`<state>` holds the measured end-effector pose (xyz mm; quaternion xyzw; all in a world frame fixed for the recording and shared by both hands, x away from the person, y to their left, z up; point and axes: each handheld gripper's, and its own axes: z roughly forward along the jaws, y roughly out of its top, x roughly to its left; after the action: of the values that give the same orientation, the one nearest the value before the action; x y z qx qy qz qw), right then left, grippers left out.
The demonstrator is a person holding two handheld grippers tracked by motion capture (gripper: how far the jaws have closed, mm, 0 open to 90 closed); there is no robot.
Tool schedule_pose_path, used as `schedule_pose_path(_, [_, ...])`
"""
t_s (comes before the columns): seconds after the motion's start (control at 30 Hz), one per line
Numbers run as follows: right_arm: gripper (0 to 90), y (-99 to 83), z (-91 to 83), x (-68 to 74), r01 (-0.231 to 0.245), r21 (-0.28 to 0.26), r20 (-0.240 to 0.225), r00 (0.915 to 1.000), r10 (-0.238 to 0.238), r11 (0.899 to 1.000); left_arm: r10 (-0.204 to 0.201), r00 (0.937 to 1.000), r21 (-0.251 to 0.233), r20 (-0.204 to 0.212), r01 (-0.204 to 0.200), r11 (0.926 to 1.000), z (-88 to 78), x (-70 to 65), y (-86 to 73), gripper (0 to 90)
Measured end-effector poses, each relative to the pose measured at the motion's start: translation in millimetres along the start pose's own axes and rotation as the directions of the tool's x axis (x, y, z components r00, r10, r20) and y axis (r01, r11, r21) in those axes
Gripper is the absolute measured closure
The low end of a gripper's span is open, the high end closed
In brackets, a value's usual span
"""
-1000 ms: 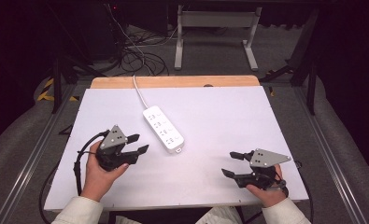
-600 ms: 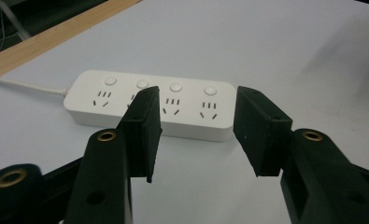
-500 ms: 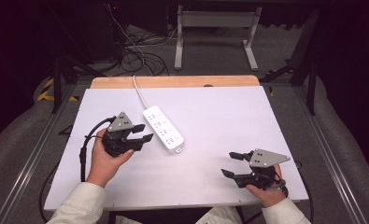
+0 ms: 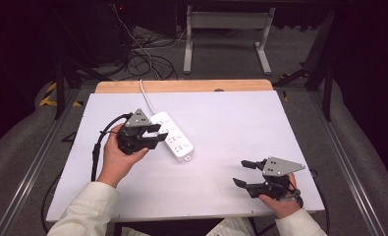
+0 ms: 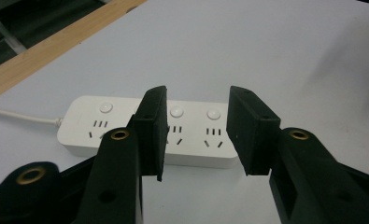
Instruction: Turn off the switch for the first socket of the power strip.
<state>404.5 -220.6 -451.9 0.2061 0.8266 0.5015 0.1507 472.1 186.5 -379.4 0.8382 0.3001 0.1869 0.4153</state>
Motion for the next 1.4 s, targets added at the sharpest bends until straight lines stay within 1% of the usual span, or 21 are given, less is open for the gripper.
schedule_pose_path(0.07, [35.1, -0.1, 0.6, 0.5, -0.001, 0.001, 0.0, 1.0, 0.001, 1.0, -0.013, 0.9999, -0.004, 0.008, 0.013, 0.9999, 4.1, 2.1, 0.5, 61.5])
schedule_pose_path(0.13, [35.1, 0.1, 0.7, 0.8, 0.002, 0.0, 0.0, 1.0, -0.002, 1.0, -0.021, 0.9997, -0.013, 0.014, 0.021, 0.9997, 8.4, 5.5, 1.6, 65.8])
schedule_pose_path(0.17, [35.2, 0.3, 0.5, 1.0, 0.003, 0.002, 0.002, 1.0, -0.003, 1.0, -0.025, 0.9996, -0.011, 0.009, 0.025, 0.9996, 10.6, 7.0, 2.2, 68.1])
schedule_pose_path(0.2, [35.1, 0.3, 0.1, 1.1, 0.002, -0.002, 0.002, 1.0, -0.002, 1.0, -0.038, 0.9993, -0.006, 0.004, 0.038, 0.9993, 13.3, 8.5, 2.9, 75.0])
schedule_pose_path(0.23, [35.1, 0.3, 0.1, 1.1, 0.002, -0.002, 0.002, 1.0, -0.002, 1.0, -0.051, 0.9987, 0.001, 0.007, 0.051, 0.9987, 15.8, 9.9, 3.8, 75.0])
schedule_pose_path(0.3, [35.1, 0.3, -0.1, 1.0, 0.0, -0.003, 0.003, 1.0, 0.0, 1.0, -0.074, 0.9972, 0.005, 0.01, 0.074, 0.9973, 20.2, 13.9, 5.4, 81.2])
schedule_pose_path(0.33, [35.1, 0.3, -0.1, 1.0, 0.0, -0.003, 0.003, 1.0, 0.0, 1.0, -0.085, 0.9963, 0.002, 0.009, 0.085, 0.9964, 22.3, 16.1, 6.2, 86.5])
schedule_pose_path(0.37, [35.1, 0.3, -0.1, 1.0, 0.0, -0.003, 0.003, 1.0, 0.0, 1.0, -0.092, 0.9957, 0.0, 0.007, 0.092, 0.9957, 24.1, 18.0, 7.0, 86.5])
schedule_pose_path(0.4, [35.2, 0.2, -0.1, 1.0, 0.0, -0.003, 0.003, 1.0, 0.0, 1.0, -0.097, 0.9953, -0.005, 0.001, 0.097, 0.9953, 26.1, 19.9, 8.0, 89.7])
schedule_pose_path(0.47, [35.1, 0.2, -0.4, 1.0, 0.001, -0.005, 0.003, 1.0, -0.001, 1.0, -0.1, 0.9949, -0.014, -0.007, 0.1, 0.9949, 30.5, 24.1, 9.2, 90.0])
schedule_pose_path(0.5, [35.2, 0.2, -0.5, 1.0, 0.002, -0.006, 0.003, 1.0, -0.002, 1.0, -0.102, 0.9947, -0.024, 0.002, 0.102, 0.9944, 32.9, 26.7, 9.3, 90.0])
schedule_pose_path(0.53, [35.2, 0.2, -0.7, 0.9, 0.004, -0.008, 0.003, 1.0, -0.004, 1.0, -0.119, 0.9928, -0.03, 0.013, 0.12, 0.9924, 35.3, 28.2, 8.8, 90.0])
schedule_pose_path(0.57, [35.2, 0.3, -1.0, 0.9, 0.004, -0.009, 0.004, 1.0, -0.004, 1.0, -0.114, 0.9934, -0.032, 0.006, 0.114, 0.9929, 37.2, 30.5, 8.9, 90.0])
schedule_pose_path(0.6, [35.2, 0.2, -1.0, 0.8, 0.003, -0.011, 0.002, 1.0, -0.003, 1.0, -0.126, 0.9919, -0.037, 0.015, 0.126, 0.9913, 39.7, 31.3, 9.1, 90.0])
schedule_pose_path(0.7, [35.2, 0.1, -1.2, 0.7, 0.004, -0.01, 0.002, 1.0, -0.004, 1.0, -0.126, 0.992, -0.046, -0.008, 0.125, 0.991, 45.0, 35.7, 8.7, 90.0])
schedule_pose_path(0.8, [35.2, 0.3, -1.2, 0.8, 0.004, -0.012, -0.001, 1.0, -0.004, 1.0, -0.141, 0.9897, -0.053, -0.023, 0.14, 0.9887, 53.1, 40.5, 7.4, 90.0])
schedule_pose_path(0.93, [35.2, 0.4, -1.6, 1.2, 0.006, -0.013, -0.001, 1.0, -0.006, 1.0, -0.151, 0.9875, -0.054, -0.046, 0.148, 0.9875, 64.0, 44.6, 6.7, 90.0])
schedule_pose_path(1.1, [35.3, 0.2, -1.8, 1.4, 0.004, -0.016, -0.004, 1.0, -0.004, 1.0, -0.152, 0.9852, -0.068, -0.078, 0.147, 0.9868, 77.5, 52.1, 5.6, 90.0])
schedule_pose_path(1.13, [35.3, 0.2, -1.8, 1.4, 0.004, -0.016, -0.004, 1.0, -0.004, 1.0, -0.146, 0.9852, -0.067, -0.09, 0.14, 0.9879, 79.5, 54.7, 5.1, 90.0])
schedule_pose_path(1.23, [35.4, 0.5, -2.1, 1.8, 0.004, -0.021, -0.006, 1.0, -0.005, 1.0, -0.175, 0.9806, -0.072, -0.088, 0.169, 0.983, 86.3, 60.6, 1.8, 90.0])
schedule_pose_path(1.4, [35.4, 0.2, -1.7, 1.4, 0.003, -0.022, -0.01, 0.9999, -0.003, 1.0, -0.202, 0.9724, -0.056, -0.117, 0.197, 0.9789, 94.7, 68.5, -4.4, 90.0])
